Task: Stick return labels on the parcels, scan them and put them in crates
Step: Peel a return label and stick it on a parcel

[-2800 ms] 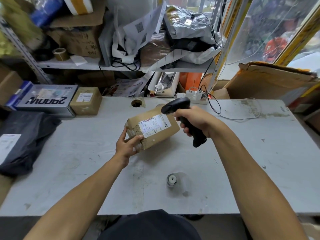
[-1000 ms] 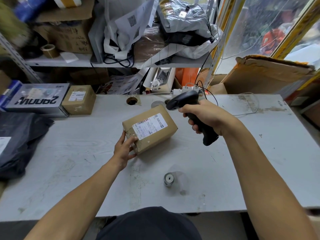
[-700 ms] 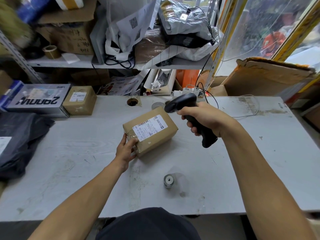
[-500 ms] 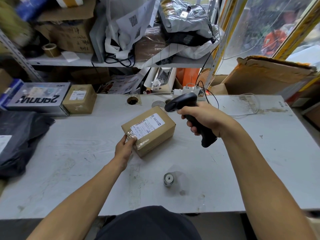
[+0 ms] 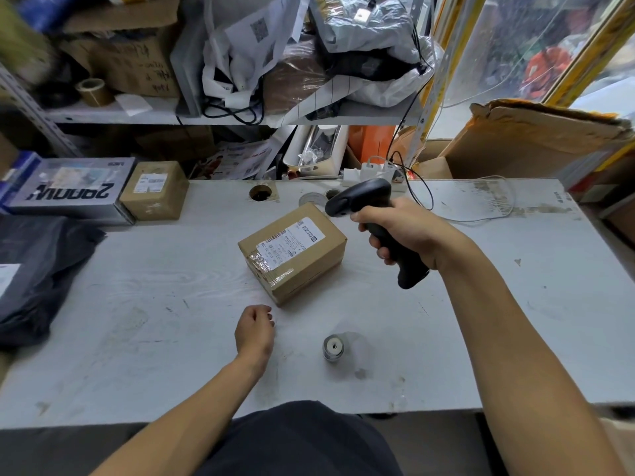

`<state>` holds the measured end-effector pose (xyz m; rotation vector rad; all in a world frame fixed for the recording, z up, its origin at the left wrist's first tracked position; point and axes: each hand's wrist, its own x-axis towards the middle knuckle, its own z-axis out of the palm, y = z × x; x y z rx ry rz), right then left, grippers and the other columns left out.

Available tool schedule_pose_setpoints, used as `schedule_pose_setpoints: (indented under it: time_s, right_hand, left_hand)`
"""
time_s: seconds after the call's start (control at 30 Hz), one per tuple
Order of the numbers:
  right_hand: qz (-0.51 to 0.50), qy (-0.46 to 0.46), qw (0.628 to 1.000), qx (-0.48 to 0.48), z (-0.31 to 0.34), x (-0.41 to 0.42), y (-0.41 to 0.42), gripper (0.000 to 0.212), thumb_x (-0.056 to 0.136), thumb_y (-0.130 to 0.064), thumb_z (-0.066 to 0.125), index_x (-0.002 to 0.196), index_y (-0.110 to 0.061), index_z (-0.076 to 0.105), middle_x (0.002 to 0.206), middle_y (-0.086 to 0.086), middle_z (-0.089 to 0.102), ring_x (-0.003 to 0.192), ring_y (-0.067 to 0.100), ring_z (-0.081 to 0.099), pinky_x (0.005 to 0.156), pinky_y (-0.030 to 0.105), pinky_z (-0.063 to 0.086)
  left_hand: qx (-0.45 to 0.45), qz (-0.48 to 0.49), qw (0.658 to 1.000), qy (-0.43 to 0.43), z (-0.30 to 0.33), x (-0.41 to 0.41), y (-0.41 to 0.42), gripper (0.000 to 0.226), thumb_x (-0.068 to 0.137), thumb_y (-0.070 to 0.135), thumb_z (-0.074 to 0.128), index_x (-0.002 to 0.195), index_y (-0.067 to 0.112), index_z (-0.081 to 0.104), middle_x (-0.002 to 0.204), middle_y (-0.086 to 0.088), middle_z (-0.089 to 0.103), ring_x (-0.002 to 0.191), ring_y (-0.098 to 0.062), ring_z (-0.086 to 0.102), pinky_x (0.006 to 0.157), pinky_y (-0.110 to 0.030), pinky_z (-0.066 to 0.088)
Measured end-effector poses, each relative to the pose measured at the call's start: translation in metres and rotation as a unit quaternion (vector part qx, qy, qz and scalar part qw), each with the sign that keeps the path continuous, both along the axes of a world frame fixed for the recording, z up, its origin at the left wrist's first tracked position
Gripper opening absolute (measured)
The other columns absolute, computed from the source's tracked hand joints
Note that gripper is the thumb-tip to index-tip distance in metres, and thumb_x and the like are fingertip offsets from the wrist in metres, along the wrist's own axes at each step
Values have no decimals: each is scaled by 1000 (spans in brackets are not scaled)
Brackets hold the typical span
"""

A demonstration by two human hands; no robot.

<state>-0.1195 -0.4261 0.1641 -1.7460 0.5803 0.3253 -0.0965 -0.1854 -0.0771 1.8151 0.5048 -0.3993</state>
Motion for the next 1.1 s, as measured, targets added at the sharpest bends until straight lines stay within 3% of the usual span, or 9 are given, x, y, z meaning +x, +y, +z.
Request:
schedule_pose_setpoints:
  time_s: [0.27,0.37,0.47,0.6,0.7,0.8,0.93,1.03,1.1]
  right_hand:
    - [-23,19,999,-39,-51,-7,-11,25,93,-30,67,95,-6,65,68,8,60,53,18,59,54,30,49]
    - [-72,54,992,-84,-111,-25,-19,28,91,-36,68,97,-10,67,70,8,68,58,20,68,59,32,53]
    - [-81,125,972,-180,-170,-56,-26,29,92,-41,65,95,-12,67,85,9,72,73,22,67,70,36,53]
    - [-93,173,960,-198,-218,-89,-27,28,96,-42,57,100,-15,64,99,9,66,78,19,57,66,32,44]
    - [-114,196,951,-210,-233,-97,-24,45,94,-47,59,122,-11,59,123,16,62,105,30,58,87,38,49]
    - [-168,154,920,-320,-233,-100,-7,90,78,-50,77,147,-15,31,141,14,32,130,35,33,108,47,30]
    - [-105,-172,898,-391,-225,-108,21,32,83,-31,76,105,-16,58,104,1,54,95,19,50,84,31,38]
    - [45,-121,959,-250,-223,-108,44,8,92,-32,65,94,-25,62,84,-13,60,76,7,58,70,30,51]
    - [42,-76,978,-190,-228,-105,53,12,92,-34,64,102,-27,65,88,-12,64,80,5,61,74,28,54]
  left_hand:
    - [47,-204,973,-96,2,-15,-6,14,100,15,54,107,22,63,102,4,64,98,-17,62,79,-23,48]
    - [59,-354,914,-188,6,-25,-4,27,85,22,68,110,31,62,107,12,59,95,-7,60,76,-19,48]
    - [82,-498,821,-267,11,-31,-7,48,73,44,75,118,39,60,117,18,48,100,-4,57,79,-23,51]
    - [148,-568,754,-295,9,-36,-17,55,74,51,75,126,40,60,132,17,42,111,-4,53,82,-27,52]
    - [133,-561,775,-258,2,-37,-21,44,83,34,73,126,34,65,135,12,50,116,-7,55,91,-32,52]
    - [100,-542,794,-257,-3,-36,-23,36,86,23,70,122,29,69,120,12,65,106,-4,59,90,-28,52]
    - [73,-489,845,-203,-3,-33,-25,32,89,19,71,120,25,72,116,13,71,102,-1,63,86,-20,54]
    - [24,-435,888,-148,-3,-29,-25,29,89,19,73,118,23,74,110,12,72,93,0,67,81,-18,53]
    - [5,-411,904,-120,-1,-26,-23,29,90,19,74,118,25,73,110,10,72,94,-4,68,81,-18,54]
